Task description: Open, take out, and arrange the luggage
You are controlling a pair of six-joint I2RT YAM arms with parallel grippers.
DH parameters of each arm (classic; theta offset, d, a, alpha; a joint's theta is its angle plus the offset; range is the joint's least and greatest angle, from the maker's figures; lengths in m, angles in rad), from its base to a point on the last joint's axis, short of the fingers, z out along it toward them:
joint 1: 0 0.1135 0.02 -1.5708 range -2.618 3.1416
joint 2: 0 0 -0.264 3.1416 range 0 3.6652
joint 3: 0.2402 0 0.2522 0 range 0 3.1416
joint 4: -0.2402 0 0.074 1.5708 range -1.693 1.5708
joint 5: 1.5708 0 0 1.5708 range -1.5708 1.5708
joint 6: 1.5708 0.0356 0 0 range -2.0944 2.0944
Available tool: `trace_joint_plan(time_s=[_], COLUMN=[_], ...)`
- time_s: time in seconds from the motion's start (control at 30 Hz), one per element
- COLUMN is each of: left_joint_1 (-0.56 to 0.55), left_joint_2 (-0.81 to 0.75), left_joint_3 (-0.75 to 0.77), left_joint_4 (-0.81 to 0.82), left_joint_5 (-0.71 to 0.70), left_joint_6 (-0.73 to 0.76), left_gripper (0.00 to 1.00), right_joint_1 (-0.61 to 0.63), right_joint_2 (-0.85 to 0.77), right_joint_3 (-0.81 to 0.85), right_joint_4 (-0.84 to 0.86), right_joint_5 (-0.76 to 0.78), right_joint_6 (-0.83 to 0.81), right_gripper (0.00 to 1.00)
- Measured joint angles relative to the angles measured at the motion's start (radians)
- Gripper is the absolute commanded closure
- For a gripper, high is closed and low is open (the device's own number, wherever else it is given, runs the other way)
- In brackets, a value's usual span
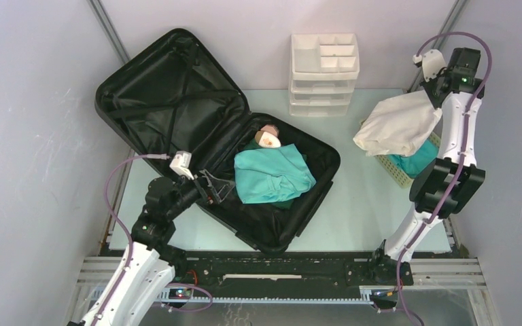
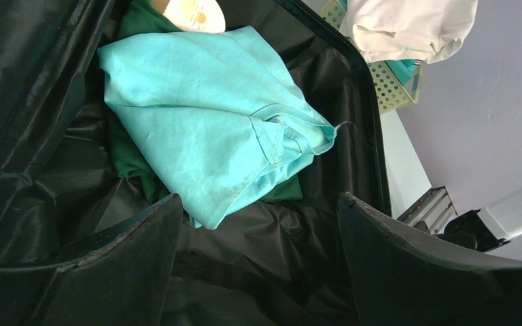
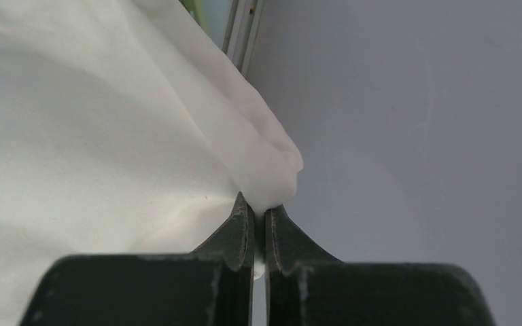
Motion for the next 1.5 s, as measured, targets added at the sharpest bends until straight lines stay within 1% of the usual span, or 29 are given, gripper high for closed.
trace_joint_plan(time_s=[0.27, 0.4, 0.43, 0.53, 0.6, 0.67, 0.73, 0.83, 0.87, 0.97, 1.13, 1.3, 1.43, 1.5], left_joint_1=[0.0, 0.0, 0.0, 0.0, 0.0, 0.0, 0.0, 0.0, 0.0, 0.0, 0.0, 0.0, 0.0, 0.0], left_joint_2=[0.006, 0.006, 0.006, 0.0, -0.006, -0.013, -0.015, -0.015, -0.016, -0.018, -0.018, -0.024, -0.042, -0.052], left_joint_3=[0.0, 0.0, 0.0, 0.0, 0.0, 0.0, 0.0, 0.0, 0.0, 0.0, 0.0, 0.0, 0.0, 0.0], left_joint_4=[-0.008, -0.008, -0.008, -0.01, -0.013, -0.014, -0.014, -0.021, -0.023, -0.03, -0.035, -0.035, -0.036, -0.036], left_joint_5=[0.0, 0.0, 0.0, 0.0, 0.0, -0.001, -0.001, -0.001, -0.001, -0.002, -0.001, 0.0, 0.001, 0.001], left_joint_6=[0.006, 0.007, 0.007, 0.007, 0.007, 0.007, 0.007, 0.007, 0.008, 0.008, 0.008, 0.007, 0.006, 0.005], left_gripper=[0.12, 0.12, 0.12, 0.11, 0.12, 0.11, 0.11, 0.11, 0.11, 0.11, 0.12, 0.11, 0.12, 0.12], right_joint_1=[-0.005, -0.011, -0.014, -0.027, -0.04, -0.051, -0.058, -0.068, -0.07, -0.071, -0.074, -0.071, -0.066, -0.064], right_joint_2=[-0.059, -0.057, -0.05, -0.015, 0.016, 0.071, 0.098, 0.148, 0.157, 0.156, 0.083, -0.086, -0.18, -0.187], right_joint_3=[0.057, 0.066, 0.066, 0.051, 0.018, -0.053, -0.083, -0.149, -0.17, -0.216, -0.217, -0.21, -0.207, -0.207], right_joint_4=[-0.02, -0.026, -0.027, -0.017, -0.006, 0.011, 0.014, 0.012, 0.009, 0.0, -0.002, -0.037, -0.047, -0.046], right_joint_5=[-0.036, -0.029, -0.023, -0.002, 0.01, 0.036, 0.046, 0.07, 0.078, 0.084, 0.057, -0.082, -0.216, -0.267], right_joint_6=[0.004, 0.004, 0.004, 0.006, 0.01, 0.015, 0.015, 0.024, 0.026, 0.024, 0.025, 0.038, 0.064, 0.085], right_gripper=[1.0, 1.0, 0.99, 0.91, 0.84, 0.78, 0.69, 0.47, 0.42, 0.35, 0.31, 0.25, 0.29, 0.34])
